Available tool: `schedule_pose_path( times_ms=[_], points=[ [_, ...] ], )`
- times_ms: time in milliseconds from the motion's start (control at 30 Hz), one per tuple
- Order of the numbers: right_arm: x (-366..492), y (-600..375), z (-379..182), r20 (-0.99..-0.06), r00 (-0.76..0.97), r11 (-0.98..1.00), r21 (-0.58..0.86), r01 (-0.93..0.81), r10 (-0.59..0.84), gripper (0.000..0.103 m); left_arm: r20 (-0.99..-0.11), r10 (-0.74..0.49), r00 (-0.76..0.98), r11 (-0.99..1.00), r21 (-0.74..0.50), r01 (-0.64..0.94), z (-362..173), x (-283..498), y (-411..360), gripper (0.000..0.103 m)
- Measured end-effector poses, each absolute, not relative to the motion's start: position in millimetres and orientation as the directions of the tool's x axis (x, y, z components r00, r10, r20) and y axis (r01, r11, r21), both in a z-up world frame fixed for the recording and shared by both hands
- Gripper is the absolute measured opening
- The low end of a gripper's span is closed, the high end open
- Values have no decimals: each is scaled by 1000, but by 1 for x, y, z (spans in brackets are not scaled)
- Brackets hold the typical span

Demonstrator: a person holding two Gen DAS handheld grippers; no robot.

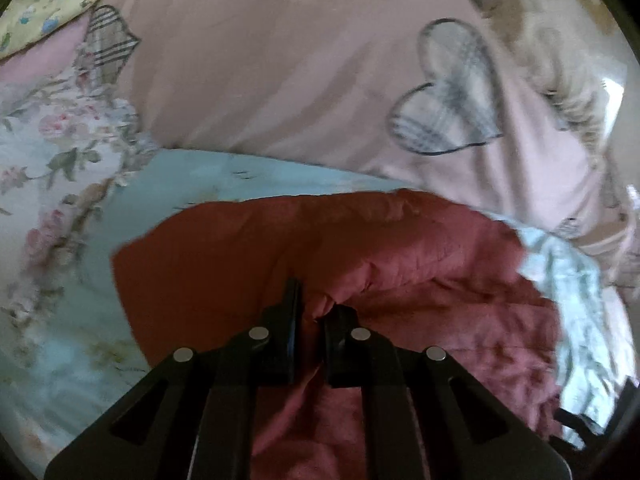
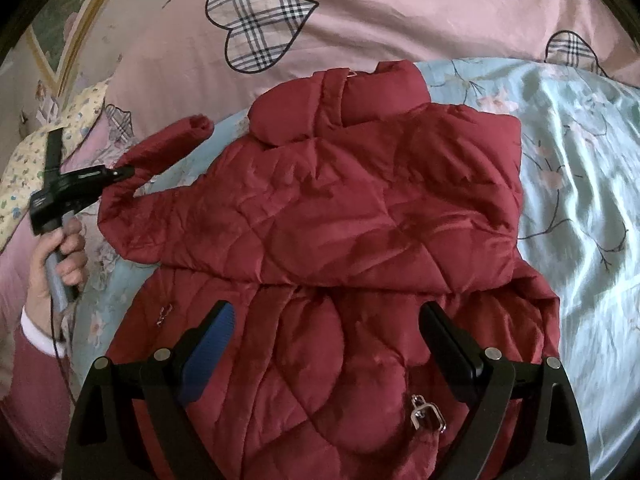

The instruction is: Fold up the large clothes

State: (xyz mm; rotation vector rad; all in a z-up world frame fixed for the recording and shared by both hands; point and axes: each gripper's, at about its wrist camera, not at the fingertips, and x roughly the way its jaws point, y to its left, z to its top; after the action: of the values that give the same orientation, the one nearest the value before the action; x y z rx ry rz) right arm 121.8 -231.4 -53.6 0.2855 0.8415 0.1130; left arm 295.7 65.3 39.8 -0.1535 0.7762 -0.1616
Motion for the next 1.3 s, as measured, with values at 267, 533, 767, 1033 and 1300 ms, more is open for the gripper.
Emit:
schedule_pose_path(
  times_ms=[267, 533, 767, 1033, 1300],
  points=[
    [118, -247, -54, -713, 668, 943, 330, 51, 213, 94, -625, -408, 665, 912, -317, 261, 40, 260, -1, 7],
    [113, -263, -51, -694, 685, 923, 375, 81, 222, 94, -652, -471, 593, 882, -336, 331, 7, 255, -59, 7],
    [122, -278, -49, -664, 705, 892, 441, 100, 250, 94, -692, -495, 526, 868, -363, 338, -24, 246, -81, 7],
    [174, -296, -65, -620, 701, 794, 594, 126, 352, 90, -697, -499, 515, 866, -376, 330, -33, 243, -84, 7],
    [217, -294, -98, -615, 643, 710, 687, 155, 456, 27, -713, -481, 510, 875, -352, 333, -33, 245, -88, 8]
  ],
)
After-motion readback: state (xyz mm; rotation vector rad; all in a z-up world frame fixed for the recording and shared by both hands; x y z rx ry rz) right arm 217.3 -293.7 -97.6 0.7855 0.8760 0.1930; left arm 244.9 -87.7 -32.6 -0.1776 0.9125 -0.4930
